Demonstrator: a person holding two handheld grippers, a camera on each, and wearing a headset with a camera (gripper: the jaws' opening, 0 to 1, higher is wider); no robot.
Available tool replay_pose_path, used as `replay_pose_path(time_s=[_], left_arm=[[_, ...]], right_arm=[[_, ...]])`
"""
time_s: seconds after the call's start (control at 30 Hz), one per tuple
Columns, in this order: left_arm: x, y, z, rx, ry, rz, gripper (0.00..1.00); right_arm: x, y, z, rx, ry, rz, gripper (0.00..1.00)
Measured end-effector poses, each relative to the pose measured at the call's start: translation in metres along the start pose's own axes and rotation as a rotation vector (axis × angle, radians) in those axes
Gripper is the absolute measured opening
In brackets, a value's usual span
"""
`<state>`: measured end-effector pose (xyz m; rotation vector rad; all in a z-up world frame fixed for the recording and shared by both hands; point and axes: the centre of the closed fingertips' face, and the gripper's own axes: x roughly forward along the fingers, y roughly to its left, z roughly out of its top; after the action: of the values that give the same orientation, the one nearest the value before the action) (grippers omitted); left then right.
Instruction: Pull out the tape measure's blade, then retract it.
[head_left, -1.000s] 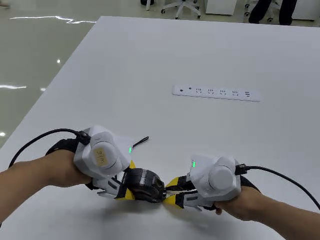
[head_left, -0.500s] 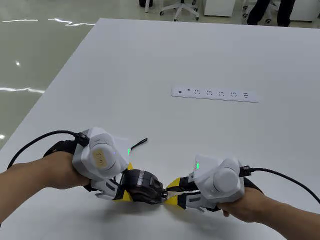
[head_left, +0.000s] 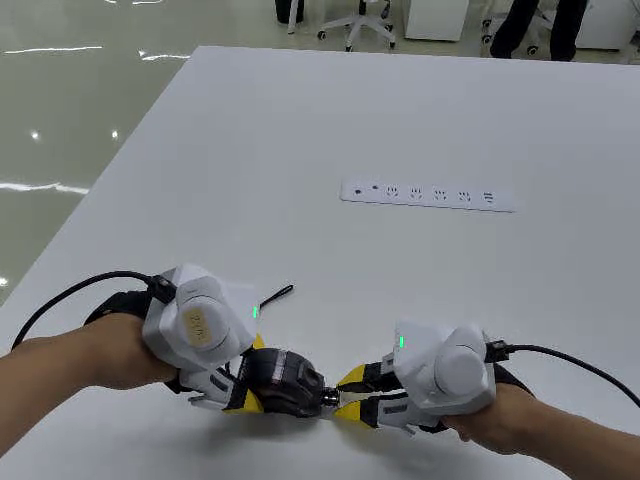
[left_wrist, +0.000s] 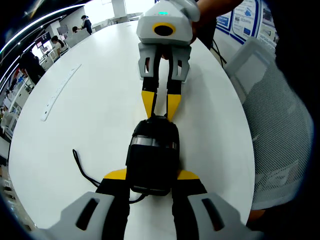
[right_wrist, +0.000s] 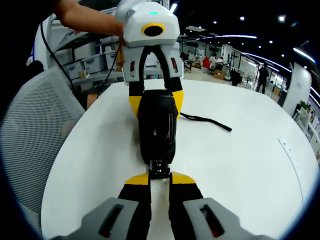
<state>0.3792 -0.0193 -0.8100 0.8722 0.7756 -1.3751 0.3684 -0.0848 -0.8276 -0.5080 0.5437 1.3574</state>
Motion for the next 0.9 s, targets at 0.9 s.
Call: replay_pose_path(time_s=[0.9], left_arm=[[0.000,0.002,0.000,-0.005,0.000,0.000,0.27]], right_arm=[[-0.013,-0.003,-0.010,-0.006,0.006,0.000,0.10]])
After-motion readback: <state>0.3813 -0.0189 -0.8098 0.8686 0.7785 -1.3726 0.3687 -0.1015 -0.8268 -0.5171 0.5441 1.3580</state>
